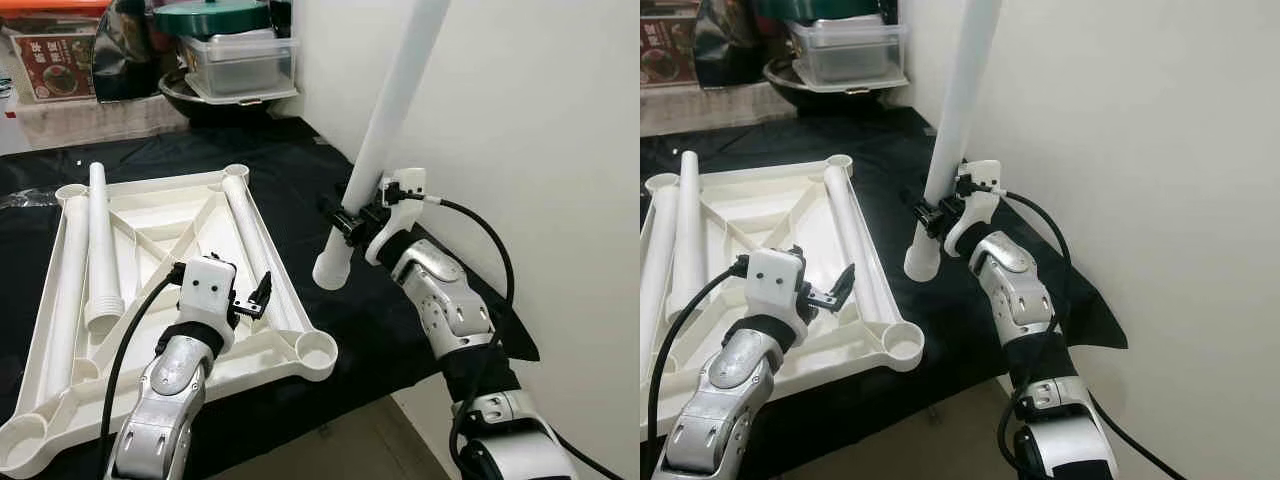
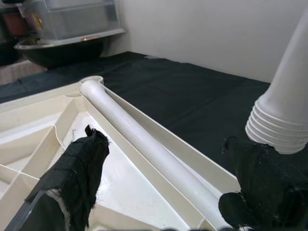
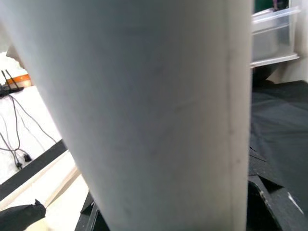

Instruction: Building children table

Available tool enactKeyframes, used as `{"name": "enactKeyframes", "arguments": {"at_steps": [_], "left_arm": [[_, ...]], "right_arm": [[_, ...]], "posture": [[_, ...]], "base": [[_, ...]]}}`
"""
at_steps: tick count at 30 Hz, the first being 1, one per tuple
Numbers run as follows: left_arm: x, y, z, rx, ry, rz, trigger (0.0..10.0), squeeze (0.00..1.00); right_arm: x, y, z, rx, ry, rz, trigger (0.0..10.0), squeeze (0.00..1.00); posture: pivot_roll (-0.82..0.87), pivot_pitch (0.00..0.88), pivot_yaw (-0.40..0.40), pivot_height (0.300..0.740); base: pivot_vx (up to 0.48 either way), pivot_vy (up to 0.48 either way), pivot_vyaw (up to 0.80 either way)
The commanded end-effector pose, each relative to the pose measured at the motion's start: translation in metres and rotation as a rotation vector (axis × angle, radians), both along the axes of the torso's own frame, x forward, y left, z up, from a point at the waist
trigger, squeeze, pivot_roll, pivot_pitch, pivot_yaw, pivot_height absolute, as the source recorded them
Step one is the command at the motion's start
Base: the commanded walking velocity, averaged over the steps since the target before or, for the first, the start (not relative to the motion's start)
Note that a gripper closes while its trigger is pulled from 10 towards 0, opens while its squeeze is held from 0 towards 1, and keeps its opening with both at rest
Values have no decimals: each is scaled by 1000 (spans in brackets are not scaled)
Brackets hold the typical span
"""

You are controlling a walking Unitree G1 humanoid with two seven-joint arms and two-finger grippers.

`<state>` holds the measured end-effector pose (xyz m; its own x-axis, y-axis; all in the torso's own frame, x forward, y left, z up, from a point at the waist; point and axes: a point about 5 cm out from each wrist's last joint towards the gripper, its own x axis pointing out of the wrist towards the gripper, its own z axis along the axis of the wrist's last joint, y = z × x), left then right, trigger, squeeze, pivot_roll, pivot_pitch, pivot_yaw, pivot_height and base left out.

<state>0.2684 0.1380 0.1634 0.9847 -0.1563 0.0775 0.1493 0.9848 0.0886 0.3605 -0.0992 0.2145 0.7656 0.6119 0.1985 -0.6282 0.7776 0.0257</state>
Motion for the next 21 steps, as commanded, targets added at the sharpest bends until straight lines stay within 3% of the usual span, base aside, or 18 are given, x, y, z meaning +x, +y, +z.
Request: {"name": "enactKeyframes", "arguments": {"at_steps": [1,21], "left_arm": [[-2,-2,-1,-9,10,-12,10000,0],[-9,-9,-7,55,13,-8,10000,0]], "right_arm": [[-2,2,1,-6,-3,18,10000,0],[-8,11,6,-97,-37,210,10000,0]], "posture": [[124,0,-90,740],[134,0,-107,740]], "base": [[0,476,0],[0,0,0]]}}
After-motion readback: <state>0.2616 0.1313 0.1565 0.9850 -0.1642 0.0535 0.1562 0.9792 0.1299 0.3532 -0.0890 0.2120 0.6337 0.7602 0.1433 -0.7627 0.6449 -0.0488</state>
